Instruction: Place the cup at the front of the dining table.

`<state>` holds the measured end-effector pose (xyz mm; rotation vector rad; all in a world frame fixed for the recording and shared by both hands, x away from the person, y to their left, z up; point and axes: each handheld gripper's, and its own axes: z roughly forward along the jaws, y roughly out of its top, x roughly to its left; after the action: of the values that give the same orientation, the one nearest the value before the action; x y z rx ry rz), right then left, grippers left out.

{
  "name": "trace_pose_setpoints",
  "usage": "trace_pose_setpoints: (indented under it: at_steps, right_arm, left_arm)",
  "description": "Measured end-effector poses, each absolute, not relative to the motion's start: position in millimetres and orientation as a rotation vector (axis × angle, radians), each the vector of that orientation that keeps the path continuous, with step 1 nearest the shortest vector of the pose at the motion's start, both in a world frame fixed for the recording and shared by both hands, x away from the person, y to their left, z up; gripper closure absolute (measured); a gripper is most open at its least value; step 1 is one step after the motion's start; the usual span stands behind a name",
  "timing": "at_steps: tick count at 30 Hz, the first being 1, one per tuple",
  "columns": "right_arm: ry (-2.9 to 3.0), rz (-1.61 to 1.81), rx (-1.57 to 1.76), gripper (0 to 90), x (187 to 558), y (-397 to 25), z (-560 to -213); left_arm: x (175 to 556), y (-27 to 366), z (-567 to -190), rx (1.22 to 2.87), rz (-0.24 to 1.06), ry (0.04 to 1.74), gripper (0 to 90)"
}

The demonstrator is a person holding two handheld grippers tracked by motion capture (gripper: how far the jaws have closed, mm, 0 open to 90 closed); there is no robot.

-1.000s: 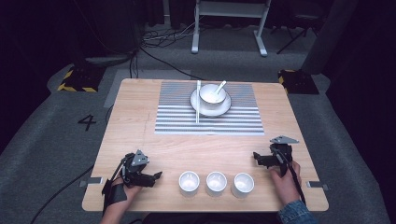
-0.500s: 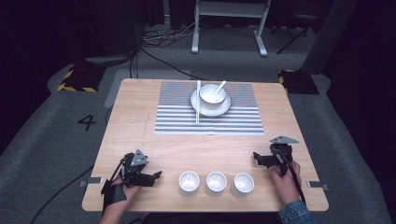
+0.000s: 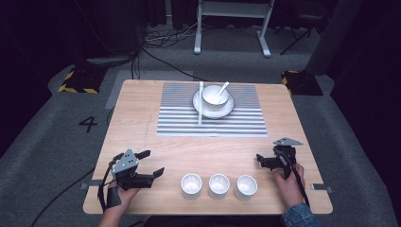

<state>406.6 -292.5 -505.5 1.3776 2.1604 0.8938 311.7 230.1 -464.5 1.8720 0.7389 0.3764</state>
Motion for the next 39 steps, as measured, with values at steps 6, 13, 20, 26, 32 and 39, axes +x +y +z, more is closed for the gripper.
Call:
trace_pose_setpoints:
  at_steps: [6, 13, 20, 26, 32, 39]
  right_arm:
    - [2.16, 0.894, 1.376, 0.4, 407, -293, -506]
    - [2.161, 0.893, 1.379, 0.4, 407, -292, -505]
    - [2.16, 0.894, 1.377, 0.4, 407, -293, -505]
    - [2.16, 0.893, 1.377, 0.4, 407, -292, -505]
    - [2.16, 0.894, 1.377, 0.4, 407, -292, -505]
    - [2.16, 0.894, 1.378, 0.4, 407, -292, -505]
  left_arm:
    - [308, 229, -456, 1.78, 0.326, 0.713, 16.1]
    - [305, 229, -451, 1.775, 0.327, 0.698, 16.1]
    - [303, 224, -447, 1.788, 0.318, 0.668, 16.0]
    - [298, 208, -441, 1.831, 0.302, 0.618, 16.0]
    - [291, 190, -433, 1.87, 0.277, 0.564, 16.0]
    - [286, 172, -431, 1.899, 0.243, 0.529, 16.0]
